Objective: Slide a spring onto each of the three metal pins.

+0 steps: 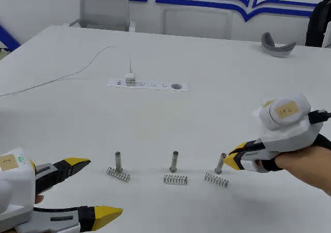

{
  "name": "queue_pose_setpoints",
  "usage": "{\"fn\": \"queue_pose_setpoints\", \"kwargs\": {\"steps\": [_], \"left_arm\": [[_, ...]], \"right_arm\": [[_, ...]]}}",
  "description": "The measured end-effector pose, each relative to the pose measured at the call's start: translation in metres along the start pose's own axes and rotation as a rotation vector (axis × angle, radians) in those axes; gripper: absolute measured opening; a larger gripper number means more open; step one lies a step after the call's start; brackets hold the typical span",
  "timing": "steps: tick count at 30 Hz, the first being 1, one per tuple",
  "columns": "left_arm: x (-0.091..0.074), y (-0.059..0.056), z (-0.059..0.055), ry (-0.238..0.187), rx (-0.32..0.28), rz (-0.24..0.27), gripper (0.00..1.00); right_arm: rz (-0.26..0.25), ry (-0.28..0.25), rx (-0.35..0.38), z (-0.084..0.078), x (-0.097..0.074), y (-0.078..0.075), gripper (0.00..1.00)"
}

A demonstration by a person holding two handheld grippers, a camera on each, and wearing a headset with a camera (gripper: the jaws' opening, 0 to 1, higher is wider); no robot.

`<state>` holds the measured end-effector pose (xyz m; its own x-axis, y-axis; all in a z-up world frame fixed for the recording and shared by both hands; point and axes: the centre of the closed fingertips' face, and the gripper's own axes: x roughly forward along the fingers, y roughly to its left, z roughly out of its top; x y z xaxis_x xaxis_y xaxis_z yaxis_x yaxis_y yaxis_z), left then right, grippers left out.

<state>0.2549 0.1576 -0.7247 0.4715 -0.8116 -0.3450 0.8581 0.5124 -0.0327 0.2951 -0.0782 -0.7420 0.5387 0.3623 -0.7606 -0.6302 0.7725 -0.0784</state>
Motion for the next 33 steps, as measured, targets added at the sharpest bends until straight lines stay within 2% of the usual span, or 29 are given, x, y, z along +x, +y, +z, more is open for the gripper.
{"fn": "queue_pose_setpoints", "kwargs": {"steps": [14,26,33], "left_arm": [[0.000,-0.001,-0.003,0.002,-0.013,-0.001,0.76],[0.002,-0.002,-0.007,0.010,-0.021,-0.003,0.76],[0.003,-0.003,-0.009,0.012,-0.025,-0.003,0.75]], "right_arm": [[0.092,0.082,-0.086,-0.027,0.018,0.009,0.15],[0.149,0.160,-0.179,-0.040,0.029,0.015,0.15],[0.175,0.186,-0.208,-0.043,0.034,0.017,0.15]]}}
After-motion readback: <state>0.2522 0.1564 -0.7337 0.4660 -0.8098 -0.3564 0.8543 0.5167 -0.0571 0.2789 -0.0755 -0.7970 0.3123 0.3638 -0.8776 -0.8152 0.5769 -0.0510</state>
